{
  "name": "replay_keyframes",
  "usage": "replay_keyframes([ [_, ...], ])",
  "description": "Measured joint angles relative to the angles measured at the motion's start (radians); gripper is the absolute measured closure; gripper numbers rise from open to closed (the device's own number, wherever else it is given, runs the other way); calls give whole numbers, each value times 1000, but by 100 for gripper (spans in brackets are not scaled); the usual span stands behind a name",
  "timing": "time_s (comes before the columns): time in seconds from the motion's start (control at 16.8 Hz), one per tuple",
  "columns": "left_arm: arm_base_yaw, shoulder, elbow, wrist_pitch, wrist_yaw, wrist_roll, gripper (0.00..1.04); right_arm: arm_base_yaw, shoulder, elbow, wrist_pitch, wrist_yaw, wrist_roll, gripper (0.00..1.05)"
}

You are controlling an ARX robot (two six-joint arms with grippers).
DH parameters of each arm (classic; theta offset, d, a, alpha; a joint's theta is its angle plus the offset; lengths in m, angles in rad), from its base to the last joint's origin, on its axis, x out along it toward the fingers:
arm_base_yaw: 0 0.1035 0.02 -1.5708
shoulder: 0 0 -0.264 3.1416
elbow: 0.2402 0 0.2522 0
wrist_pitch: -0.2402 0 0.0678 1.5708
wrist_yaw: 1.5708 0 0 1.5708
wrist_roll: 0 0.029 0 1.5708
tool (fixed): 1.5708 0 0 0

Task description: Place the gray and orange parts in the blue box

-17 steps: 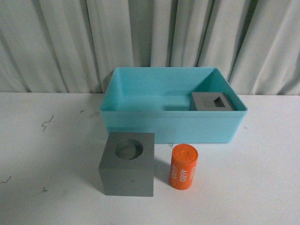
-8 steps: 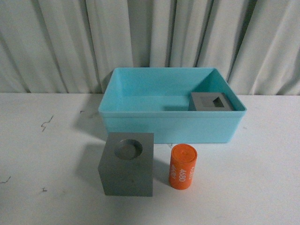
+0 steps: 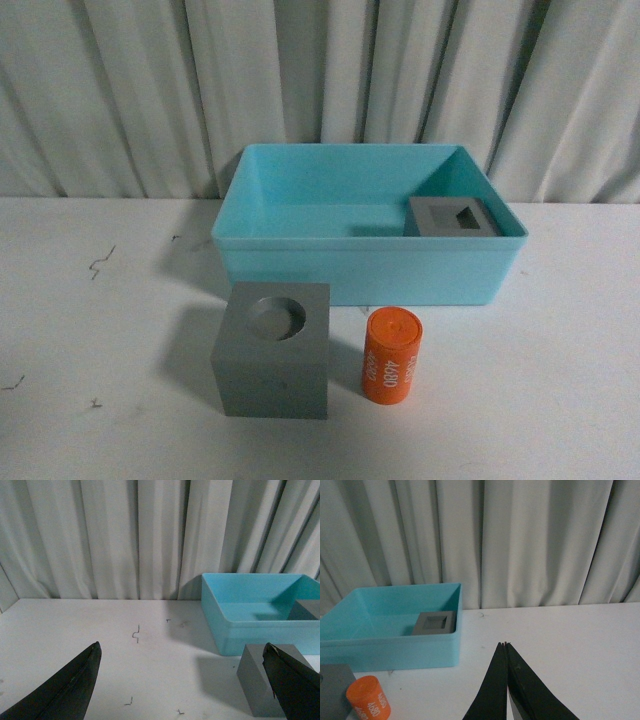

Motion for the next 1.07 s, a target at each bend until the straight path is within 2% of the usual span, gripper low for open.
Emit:
replay_keyframes([
  [0.54,0,0,0,0,0,0,7,0,-141,-71,-66,1,0,103],
  [0.6,0,0,0,0,0,0,7,0,-162,-71,-87,1,0,103],
  [0.72,0,0,0,0,-1,0,7,0,-306,-71,-257,1,0,103],
  [0.84,0,0,0,1,1,0,7,0,-325,-70,-252,1,-1,103],
  [1.07,0,0,0,1,0,0,7,0,-325,-71,-254,0,-1,55],
])
